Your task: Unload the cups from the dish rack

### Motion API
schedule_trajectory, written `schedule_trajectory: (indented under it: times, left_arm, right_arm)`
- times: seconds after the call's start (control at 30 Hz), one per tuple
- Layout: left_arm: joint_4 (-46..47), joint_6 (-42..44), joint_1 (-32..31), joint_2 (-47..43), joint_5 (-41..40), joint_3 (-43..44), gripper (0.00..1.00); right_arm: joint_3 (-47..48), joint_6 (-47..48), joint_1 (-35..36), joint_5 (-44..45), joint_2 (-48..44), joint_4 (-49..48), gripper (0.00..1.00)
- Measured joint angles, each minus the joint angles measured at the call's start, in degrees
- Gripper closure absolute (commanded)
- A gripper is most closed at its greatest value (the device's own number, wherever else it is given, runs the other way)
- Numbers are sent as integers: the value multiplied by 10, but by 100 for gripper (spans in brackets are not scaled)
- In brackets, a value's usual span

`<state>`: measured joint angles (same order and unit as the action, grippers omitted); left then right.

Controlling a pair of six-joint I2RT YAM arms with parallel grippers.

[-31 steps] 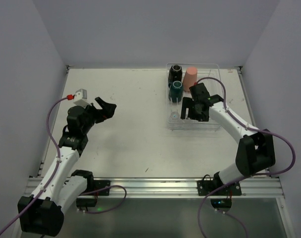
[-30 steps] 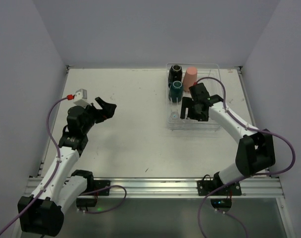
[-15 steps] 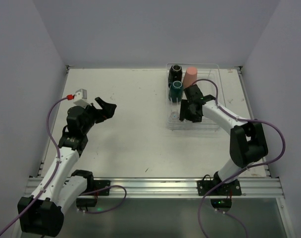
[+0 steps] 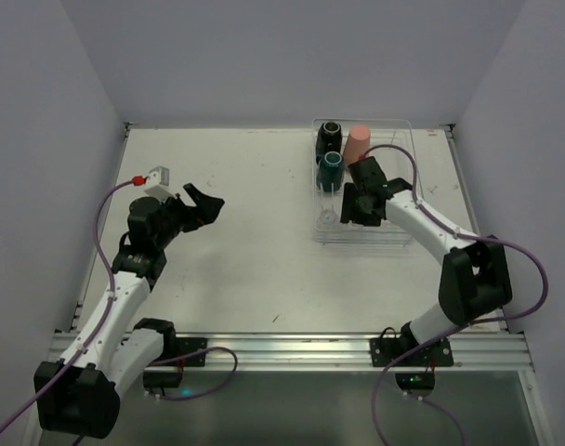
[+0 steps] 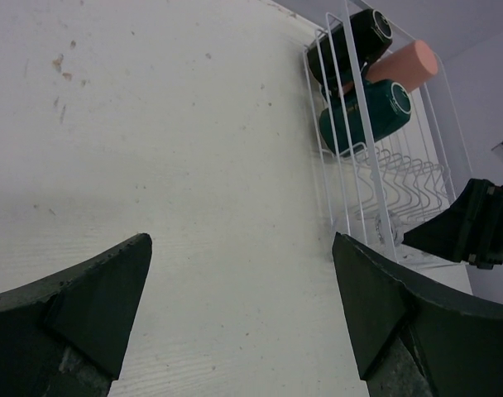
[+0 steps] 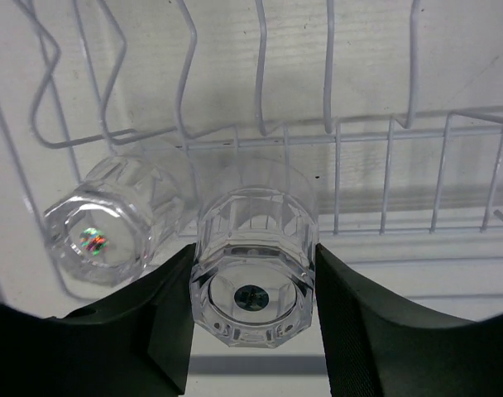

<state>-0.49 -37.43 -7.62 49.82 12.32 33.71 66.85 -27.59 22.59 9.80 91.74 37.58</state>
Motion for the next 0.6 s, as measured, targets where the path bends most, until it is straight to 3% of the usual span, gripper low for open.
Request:
schedule_trajectory:
  times: [0.17,0.3,0.4,0.6]
  left_arm:
    - [40,-12,1,24,79,0,7]
    - [176,-67,1,53,188,-23,7]
    - [309,-135,0,83,266,-65,9]
    - [496,-254,-15,137,346,-109,16]
  right_arm:
    - [1,0,2,1,-118,15,100]
    - [5,0,2,-33,-221,2,100]
    - [-2,-5,2,-98,-265,-37,100]
    - [-70,-57,3,-286,-278,-184,100]
